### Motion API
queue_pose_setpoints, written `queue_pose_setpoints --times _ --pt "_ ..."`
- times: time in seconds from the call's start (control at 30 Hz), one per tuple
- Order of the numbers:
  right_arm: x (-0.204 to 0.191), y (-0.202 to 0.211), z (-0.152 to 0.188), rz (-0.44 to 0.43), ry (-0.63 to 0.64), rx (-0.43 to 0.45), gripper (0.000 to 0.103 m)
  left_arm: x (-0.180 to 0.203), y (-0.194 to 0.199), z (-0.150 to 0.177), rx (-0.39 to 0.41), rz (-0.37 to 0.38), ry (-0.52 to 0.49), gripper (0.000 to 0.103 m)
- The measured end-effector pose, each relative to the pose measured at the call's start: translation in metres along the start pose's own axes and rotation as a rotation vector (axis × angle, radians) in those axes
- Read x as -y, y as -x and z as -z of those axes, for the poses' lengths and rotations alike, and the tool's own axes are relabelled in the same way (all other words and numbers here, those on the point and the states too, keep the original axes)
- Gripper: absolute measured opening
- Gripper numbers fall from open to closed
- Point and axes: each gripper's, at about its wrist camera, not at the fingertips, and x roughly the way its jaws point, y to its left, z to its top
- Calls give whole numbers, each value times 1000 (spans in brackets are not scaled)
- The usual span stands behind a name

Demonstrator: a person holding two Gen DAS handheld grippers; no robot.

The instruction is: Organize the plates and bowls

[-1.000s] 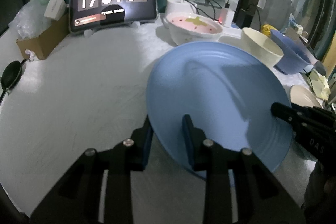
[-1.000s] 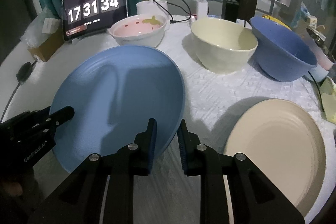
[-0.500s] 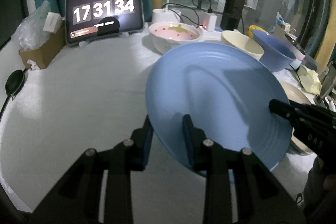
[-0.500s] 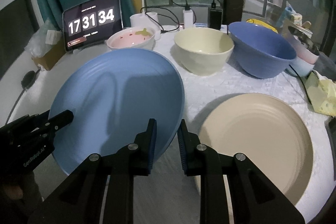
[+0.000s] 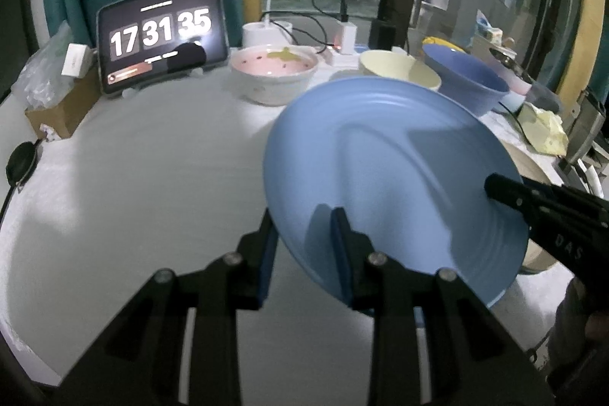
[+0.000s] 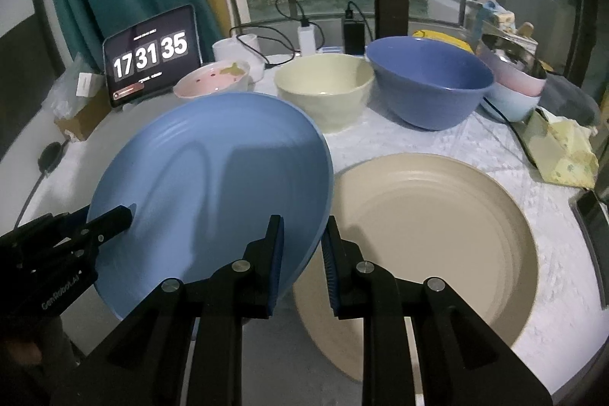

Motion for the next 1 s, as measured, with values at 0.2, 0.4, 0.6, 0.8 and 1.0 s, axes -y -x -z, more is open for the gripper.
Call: queue_pose_setpoints --times 0.2,0.4,0.6,0.8,1.0 --pt "18 7 5 4 -25 7 22 20 0 1 -6 6 -24 29" --pt "38 12 10 13 -54 15 22 40 -1 0 -12 19 -53 29" --pt "59 17 14 26 -85 22 22 63 -3 1 -21 33 -84 29" --pt "79 20 21 36 -116 23 22 83 -6 2 -32 42 -116 29" --pt "95 24 27 45 -144 23 22 101 -10 3 -44 54 -138 29"
